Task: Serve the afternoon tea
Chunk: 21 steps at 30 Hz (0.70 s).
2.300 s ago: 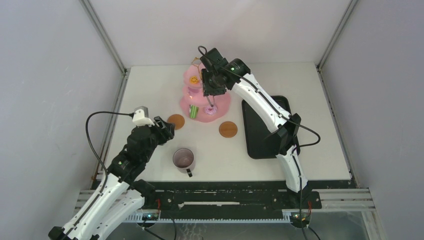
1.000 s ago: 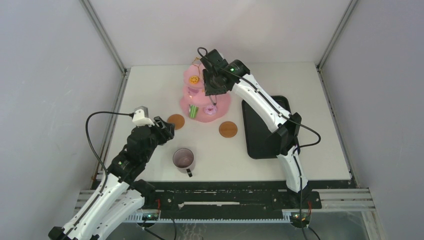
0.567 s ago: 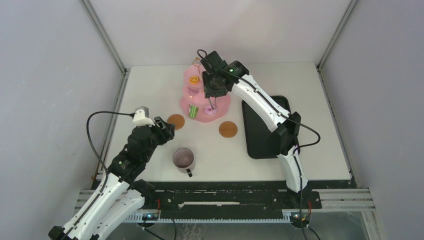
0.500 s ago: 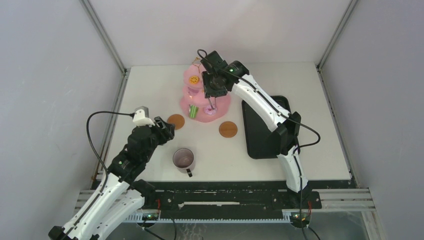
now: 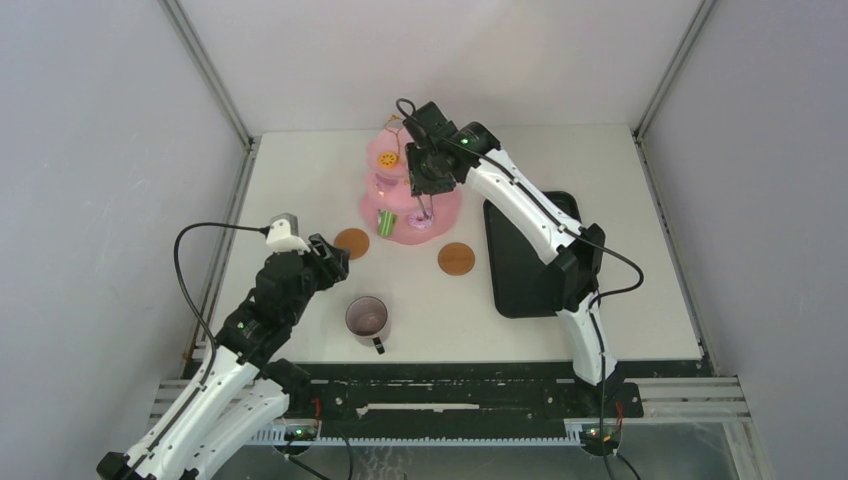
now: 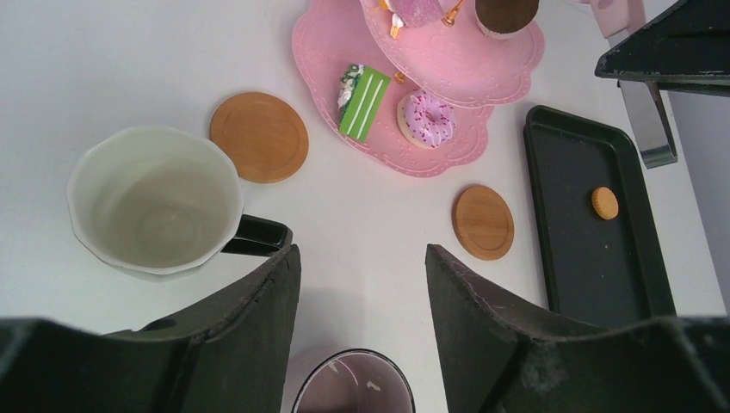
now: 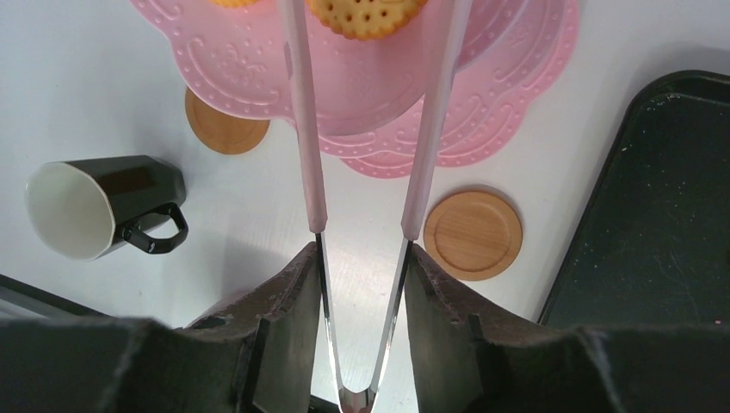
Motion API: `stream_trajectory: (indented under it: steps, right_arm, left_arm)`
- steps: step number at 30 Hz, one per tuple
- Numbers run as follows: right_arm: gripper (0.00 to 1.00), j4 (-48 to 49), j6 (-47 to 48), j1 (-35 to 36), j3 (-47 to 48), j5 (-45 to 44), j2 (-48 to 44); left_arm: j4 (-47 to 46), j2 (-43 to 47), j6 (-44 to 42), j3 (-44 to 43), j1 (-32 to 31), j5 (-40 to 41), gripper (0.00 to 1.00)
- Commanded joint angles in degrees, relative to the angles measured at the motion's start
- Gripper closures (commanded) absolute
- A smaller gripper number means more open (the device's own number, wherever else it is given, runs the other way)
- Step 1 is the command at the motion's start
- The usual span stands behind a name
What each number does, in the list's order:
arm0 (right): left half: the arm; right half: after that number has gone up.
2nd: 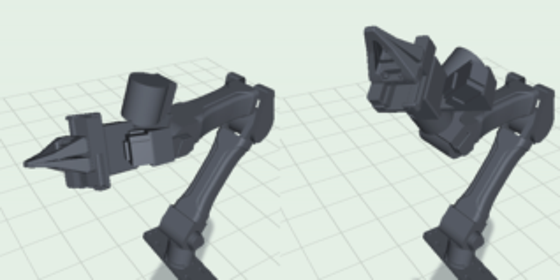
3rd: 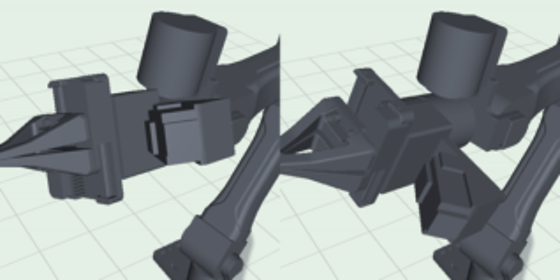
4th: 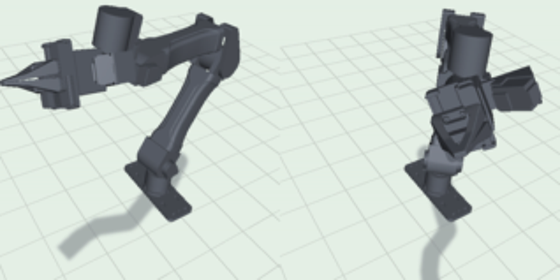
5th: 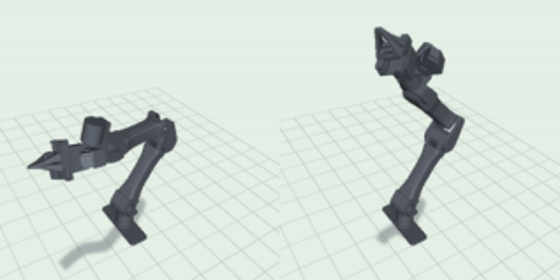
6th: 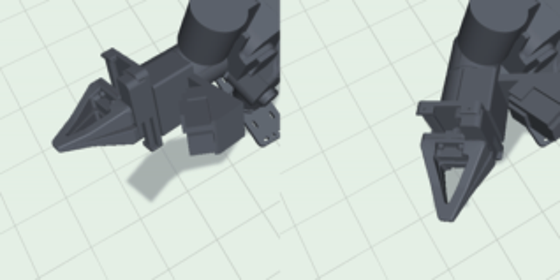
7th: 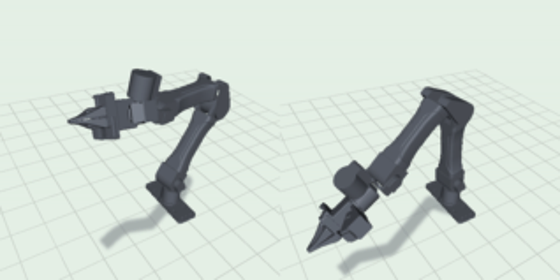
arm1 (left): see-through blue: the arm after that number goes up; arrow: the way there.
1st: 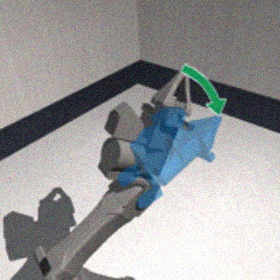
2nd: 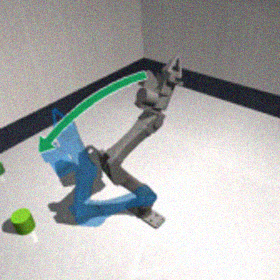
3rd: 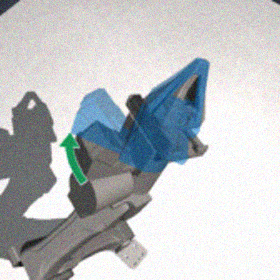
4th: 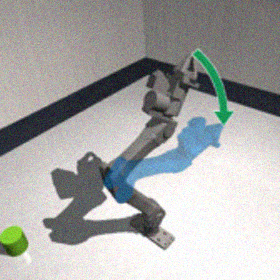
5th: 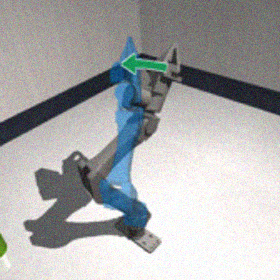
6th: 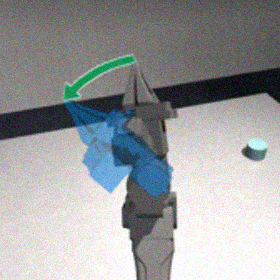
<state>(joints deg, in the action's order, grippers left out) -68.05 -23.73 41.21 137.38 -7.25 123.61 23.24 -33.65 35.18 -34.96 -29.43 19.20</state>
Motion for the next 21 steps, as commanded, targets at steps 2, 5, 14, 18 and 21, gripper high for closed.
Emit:
stream_trajectory:
  steps: [2,5,14,18,21]
  right_arm:
    - [0.56,4.77,0.38,0.13,-2.38,-1.20,-7.04]
    - [0.57,6.33,0.89,0.49,-3.40,-1.80,-8.64]
    - [0.58,7.45,1.74,1.06,-4.42,-3.99,-12.47]
    - [0.58,5.30,1.16,0.94,-7.17,-7.25,-16.09]
    - [0.58,4.43,-0.03,0.06,-14.48,-9.90,-21.42]
  left_arm:
    - [-1.10,0.51,0.86,-1.75,0.34,-0.43,0.40]
    - [-1.03,0.51,0.81,-1.94,0.34,-0.24,0.40]
    - [-0.66,0.82,0.55,-2.64,0.34,0.64,0.40]
    - [-0.49,0.79,0.01,-3.45,0.34,1.21,0.40]
    - [-0.63,0.51,-0.49,-4.03,0.38,1.70,0.40]
